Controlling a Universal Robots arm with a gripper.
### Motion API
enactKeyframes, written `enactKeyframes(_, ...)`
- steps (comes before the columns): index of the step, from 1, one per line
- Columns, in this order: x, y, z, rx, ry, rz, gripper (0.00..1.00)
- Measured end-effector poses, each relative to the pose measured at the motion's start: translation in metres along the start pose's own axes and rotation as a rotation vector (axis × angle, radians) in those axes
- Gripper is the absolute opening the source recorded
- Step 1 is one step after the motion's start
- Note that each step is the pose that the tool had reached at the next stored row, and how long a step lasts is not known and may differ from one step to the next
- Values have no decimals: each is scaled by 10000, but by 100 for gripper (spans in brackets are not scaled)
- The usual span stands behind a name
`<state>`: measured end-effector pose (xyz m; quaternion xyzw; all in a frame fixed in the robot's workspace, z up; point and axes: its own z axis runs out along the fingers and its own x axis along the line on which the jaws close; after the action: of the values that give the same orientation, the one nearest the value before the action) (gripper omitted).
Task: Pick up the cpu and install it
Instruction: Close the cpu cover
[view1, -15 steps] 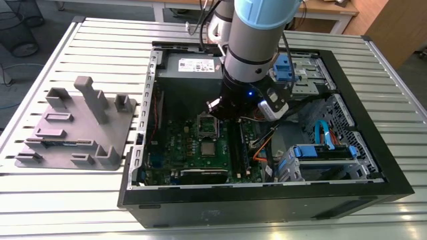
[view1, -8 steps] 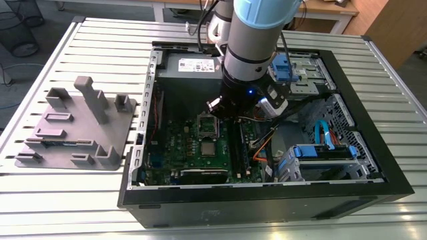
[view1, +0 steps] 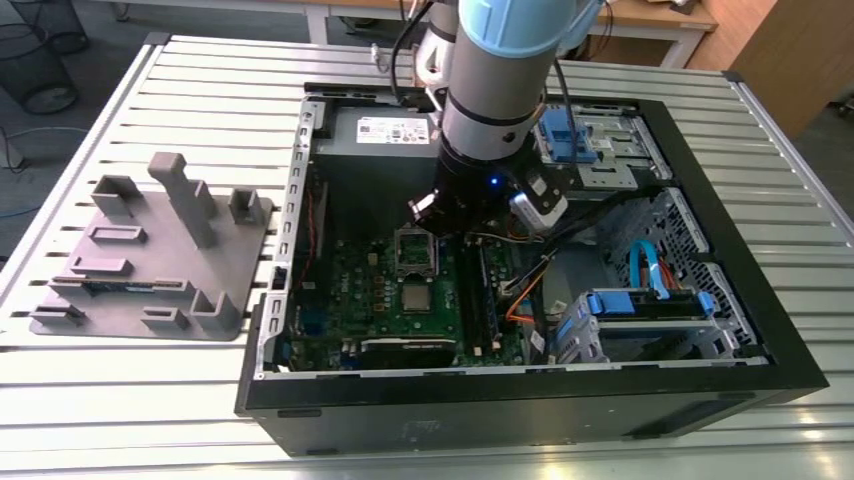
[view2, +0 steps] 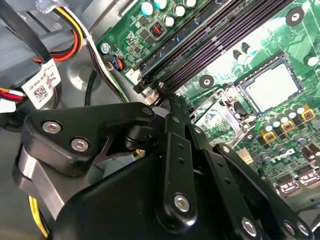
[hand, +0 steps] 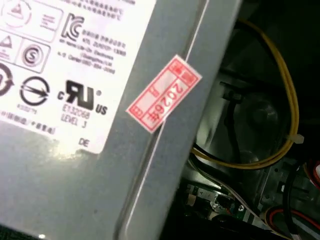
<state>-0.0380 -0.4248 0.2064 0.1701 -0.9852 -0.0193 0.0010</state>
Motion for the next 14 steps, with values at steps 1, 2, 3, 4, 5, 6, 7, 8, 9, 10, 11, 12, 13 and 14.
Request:
enactKeyframes(1,0,1,8,1,2,-1,11)
enactKeyframes(2,0,2,18,1,1,-2,11)
enactKeyframes(3,0,5,26,1,1,0,11)
enactKeyframes(4,-1,10,31,2,2,1,11)
enactKeyframes(5,-2,16,34,3,3,1,11)
enactKeyframes(6,-3,22,36,3,2,0,11)
enactKeyframes(7,-2,28,38,3,2,0,11)
enactKeyframes(8,1,33,40,2,2,0,11)
enactKeyframes(9,4,38,43,1,1,-1,11)
enactKeyframes(10,9,43,45,1,1,-1,11)
enactKeyframes(11,14,46,46,2,1,-1,11)
enactKeyframes(12,20,49,48,2,2,-1,11)
enactKeyframes(13,26,51,49,2,2,-1,11)
enactKeyframes(14,31,53,49,1,2,-1,11)
